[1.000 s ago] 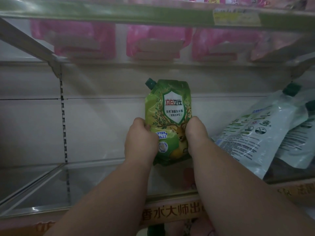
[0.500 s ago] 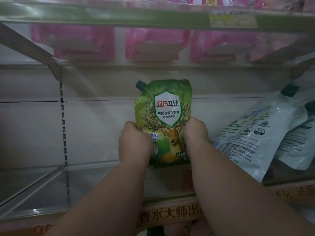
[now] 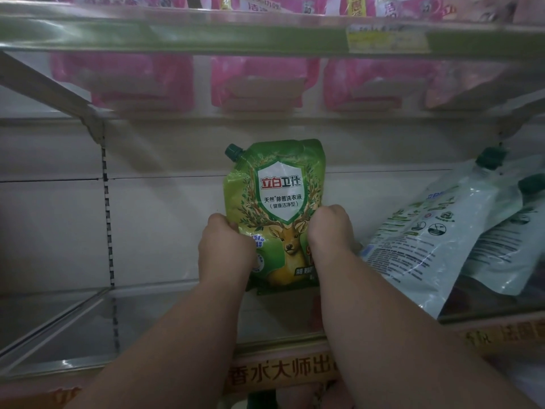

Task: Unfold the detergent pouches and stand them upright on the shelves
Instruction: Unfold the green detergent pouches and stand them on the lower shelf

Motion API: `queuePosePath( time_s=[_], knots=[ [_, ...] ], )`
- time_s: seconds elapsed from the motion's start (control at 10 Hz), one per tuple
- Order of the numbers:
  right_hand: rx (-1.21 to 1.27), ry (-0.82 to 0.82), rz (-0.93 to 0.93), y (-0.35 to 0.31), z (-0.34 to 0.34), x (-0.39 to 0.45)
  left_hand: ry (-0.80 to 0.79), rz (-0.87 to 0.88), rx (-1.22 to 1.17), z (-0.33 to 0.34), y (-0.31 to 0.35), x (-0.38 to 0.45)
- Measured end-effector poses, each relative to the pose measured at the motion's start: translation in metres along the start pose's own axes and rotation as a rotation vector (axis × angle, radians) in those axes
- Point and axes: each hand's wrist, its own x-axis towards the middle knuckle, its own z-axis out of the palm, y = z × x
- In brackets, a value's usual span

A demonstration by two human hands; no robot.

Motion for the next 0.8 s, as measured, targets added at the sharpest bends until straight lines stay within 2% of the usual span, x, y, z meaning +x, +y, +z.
queuePosePath(
  time_s=[0.2, 0.4, 0.8],
  knots=[
    [-0.161, 0.073, -0.016, 0.0005, -0.0059, -0.0017, 0.021, 0.022, 0.005, 0.0014, -0.0045, 0.0015],
    [-0.213, 0.058, -0.031, 0.0003, -0.0089, -0.0067, 0.006, 0.043, 0.016, 0.0, -0.0025, 0.001],
    [-0.158, 0.007, 0.006, -0.0049, -0.0021, -0.0064, -0.057, -0.007, 0.06, -0.0013, -0.0007, 0.0034]
  ],
)
